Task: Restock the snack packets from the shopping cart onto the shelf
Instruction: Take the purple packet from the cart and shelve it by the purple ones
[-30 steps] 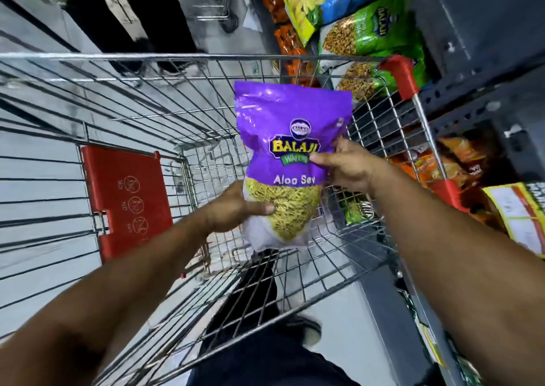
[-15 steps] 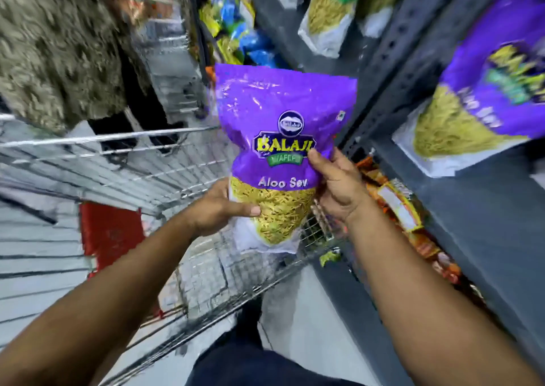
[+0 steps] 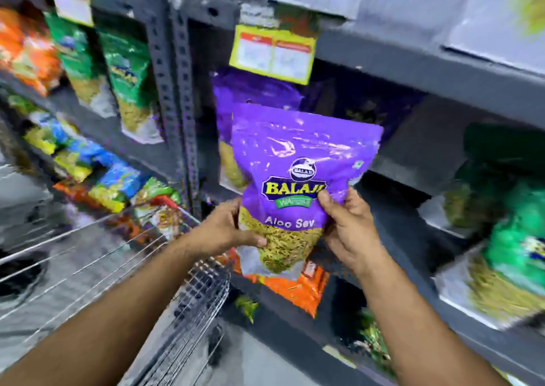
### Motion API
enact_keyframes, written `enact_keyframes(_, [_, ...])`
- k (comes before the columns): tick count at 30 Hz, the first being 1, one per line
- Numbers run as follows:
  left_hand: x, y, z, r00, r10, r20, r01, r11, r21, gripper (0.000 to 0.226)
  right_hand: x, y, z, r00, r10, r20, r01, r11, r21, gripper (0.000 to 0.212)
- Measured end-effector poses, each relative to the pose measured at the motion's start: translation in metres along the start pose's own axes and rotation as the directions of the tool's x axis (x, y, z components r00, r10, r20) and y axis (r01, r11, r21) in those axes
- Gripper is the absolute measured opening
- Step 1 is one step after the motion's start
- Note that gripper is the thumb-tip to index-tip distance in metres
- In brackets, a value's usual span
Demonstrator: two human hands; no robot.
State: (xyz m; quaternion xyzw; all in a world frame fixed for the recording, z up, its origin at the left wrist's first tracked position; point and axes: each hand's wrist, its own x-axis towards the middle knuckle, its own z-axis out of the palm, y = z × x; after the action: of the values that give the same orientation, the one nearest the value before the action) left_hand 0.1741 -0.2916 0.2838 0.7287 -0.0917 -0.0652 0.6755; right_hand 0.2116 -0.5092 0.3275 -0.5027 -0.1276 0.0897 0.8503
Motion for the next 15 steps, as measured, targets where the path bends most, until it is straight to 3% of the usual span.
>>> enact_keyframes(4, [0.066, 0.003, 0.029, 0.997, 0.069, 0.036, -0.073, 0.993, 0.096, 0.063, 0.004, -0.029, -0.038, 0.984, -0.149, -0.1, 0.14, 0.986, -0.088, 0.027])
enact_keyframes(10, [0.139, 0.001, 0.041, 0.99, 0.046, 0.137, -0.065, 0.989, 0.134, 0.062, 0.024, -0.025, -0.067, 0.923, -0.3, -0.241, 0.271, 0.952, -0.145, 0.023])
enact_keyframes(15, [0.161, -0.006, 0.038, 0.98, 0.026, 0.195, -0.033, 0.999, 0.032, 0.061, 0.04, -0.013, -0.074, 0.896, -0.311, -0.317, 0.284, 0.95, -0.128, 0.028])
